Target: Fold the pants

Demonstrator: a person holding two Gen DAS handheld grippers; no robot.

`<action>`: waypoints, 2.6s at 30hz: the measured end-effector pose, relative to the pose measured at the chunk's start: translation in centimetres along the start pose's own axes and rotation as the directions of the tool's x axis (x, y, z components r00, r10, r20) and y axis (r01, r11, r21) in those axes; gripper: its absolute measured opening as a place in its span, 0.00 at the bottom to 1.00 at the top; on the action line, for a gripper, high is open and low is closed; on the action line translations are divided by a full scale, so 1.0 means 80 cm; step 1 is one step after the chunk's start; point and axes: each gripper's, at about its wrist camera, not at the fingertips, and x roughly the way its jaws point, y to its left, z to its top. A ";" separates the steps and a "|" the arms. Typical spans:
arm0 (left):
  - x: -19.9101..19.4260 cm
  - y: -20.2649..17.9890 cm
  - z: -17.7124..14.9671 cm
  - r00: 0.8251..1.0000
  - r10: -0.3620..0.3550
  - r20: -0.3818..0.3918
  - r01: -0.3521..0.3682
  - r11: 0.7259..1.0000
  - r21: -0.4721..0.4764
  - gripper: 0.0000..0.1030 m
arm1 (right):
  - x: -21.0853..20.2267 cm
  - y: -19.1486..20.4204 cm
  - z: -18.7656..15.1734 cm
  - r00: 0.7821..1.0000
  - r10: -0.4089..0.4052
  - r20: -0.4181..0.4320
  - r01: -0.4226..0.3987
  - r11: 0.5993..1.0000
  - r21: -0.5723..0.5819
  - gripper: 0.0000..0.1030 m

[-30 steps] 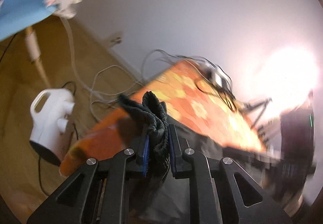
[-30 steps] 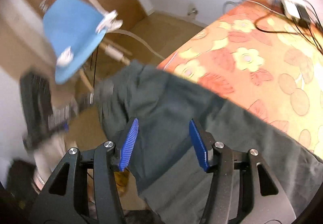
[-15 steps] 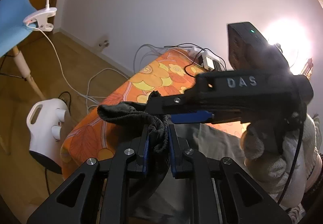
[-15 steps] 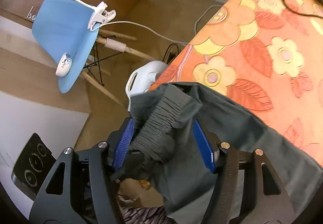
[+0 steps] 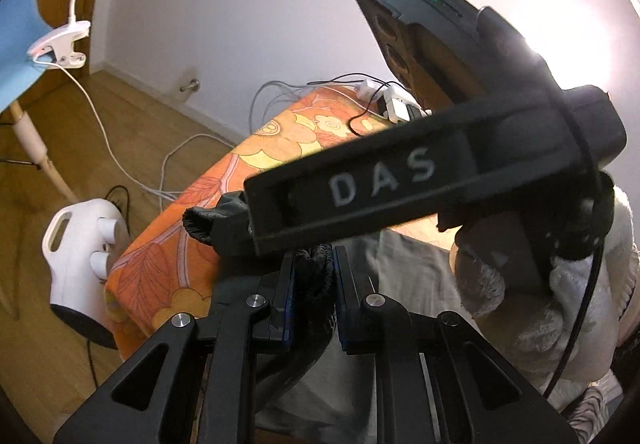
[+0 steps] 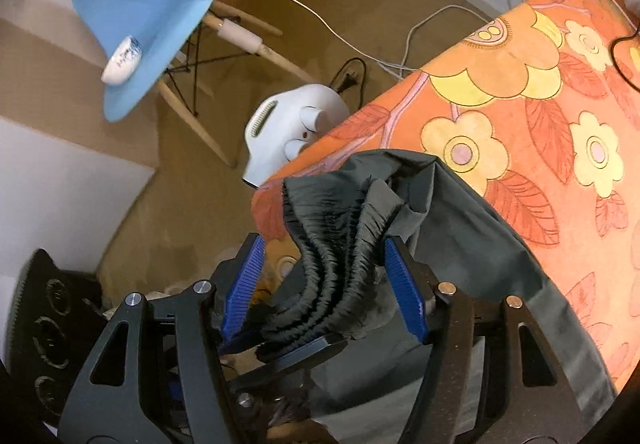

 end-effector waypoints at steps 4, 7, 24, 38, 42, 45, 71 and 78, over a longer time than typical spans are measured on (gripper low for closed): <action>-0.002 -0.006 0.000 1.000 -0.004 -0.001 0.005 1.000 0.014 0.14 | 0.001 -0.009 -0.004 1.000 -0.015 -0.009 0.015 0.999 0.030 0.44; 0.000 -0.012 -0.002 1.000 -0.009 -0.009 0.009 1.000 0.025 0.14 | -0.006 -0.022 -0.005 1.000 0.010 0.008 -0.010 0.997 0.083 0.28; -0.040 -0.145 0.006 0.981 -0.183 0.061 0.170 0.971 0.165 0.14 | -0.174 -0.086 -0.099 0.947 0.066 0.313 -0.136 0.969 0.207 0.17; -0.043 -0.341 -0.031 0.911 -0.411 -0.037 0.399 0.855 0.332 0.14 | -0.347 -0.180 -0.291 0.846 -0.080 0.526 -0.135 0.924 0.357 0.17; -0.038 -0.406 -0.064 0.876 -0.471 -0.102 0.473 0.798 0.374 0.14 | -0.390 -0.210 -0.370 0.813 -0.164 0.559 -0.108 0.900 0.422 0.17; -0.025 -0.448 -0.090 0.851 -0.499 -0.165 0.520 0.754 0.401 0.14 | -0.410 -0.237 -0.436 0.788 -0.215 0.577 -0.124 0.863 0.490 0.17; 0.054 -0.664 -0.267 0.712 -0.490 -0.503 0.702 0.518 0.488 0.14 | -0.435 -0.387 -0.760 0.713 -0.450 0.538 -0.213 0.591 0.778 0.16; 0.071 -0.642 -0.269 0.673 -0.391 -0.628 0.720 0.539 0.437 0.21 | -0.420 -0.416 -0.781 0.715 -0.415 0.563 -0.272 0.576 0.771 0.16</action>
